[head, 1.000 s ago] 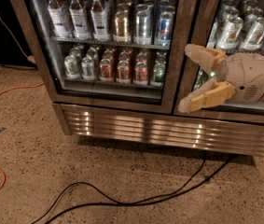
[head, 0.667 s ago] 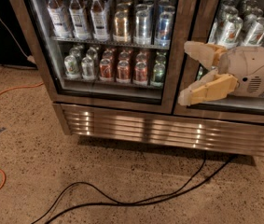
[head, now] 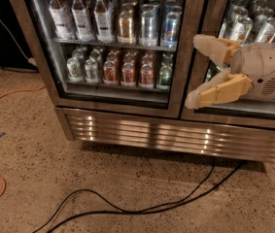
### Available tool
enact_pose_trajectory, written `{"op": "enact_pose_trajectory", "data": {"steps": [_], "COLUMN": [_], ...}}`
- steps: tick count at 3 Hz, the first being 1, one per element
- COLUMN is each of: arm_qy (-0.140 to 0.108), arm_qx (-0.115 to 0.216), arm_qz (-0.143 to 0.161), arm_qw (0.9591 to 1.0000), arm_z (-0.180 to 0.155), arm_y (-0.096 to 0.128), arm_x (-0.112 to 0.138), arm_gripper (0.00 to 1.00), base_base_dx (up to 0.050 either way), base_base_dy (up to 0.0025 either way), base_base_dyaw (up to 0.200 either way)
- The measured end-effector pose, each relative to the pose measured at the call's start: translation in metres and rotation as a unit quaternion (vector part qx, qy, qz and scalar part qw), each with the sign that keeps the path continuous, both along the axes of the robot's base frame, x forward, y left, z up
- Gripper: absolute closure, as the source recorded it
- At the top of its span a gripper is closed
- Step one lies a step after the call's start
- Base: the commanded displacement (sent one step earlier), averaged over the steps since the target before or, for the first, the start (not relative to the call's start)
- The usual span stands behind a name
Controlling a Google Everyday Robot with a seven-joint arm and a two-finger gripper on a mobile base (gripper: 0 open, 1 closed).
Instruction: Open left fridge door
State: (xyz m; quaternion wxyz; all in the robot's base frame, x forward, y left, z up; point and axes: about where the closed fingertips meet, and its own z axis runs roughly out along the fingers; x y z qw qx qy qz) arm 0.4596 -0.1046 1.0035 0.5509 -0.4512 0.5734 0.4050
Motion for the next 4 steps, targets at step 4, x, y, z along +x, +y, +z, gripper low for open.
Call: {"op": "enact_pose_trajectory", "data": {"steps": [4], "arm_qy": [-0.041], "arm_qx": [0.003], "arm_qz": [-0.018], "arm_qw": [0.999], "arm_z": [0.039], "arm_y": [0.012], "arm_x": [-0.037], "arm_gripper": [0.0], "base_base_dx": [0.0], "base_base_dy": [0.0], "base_base_dyaw": [0.0]}}
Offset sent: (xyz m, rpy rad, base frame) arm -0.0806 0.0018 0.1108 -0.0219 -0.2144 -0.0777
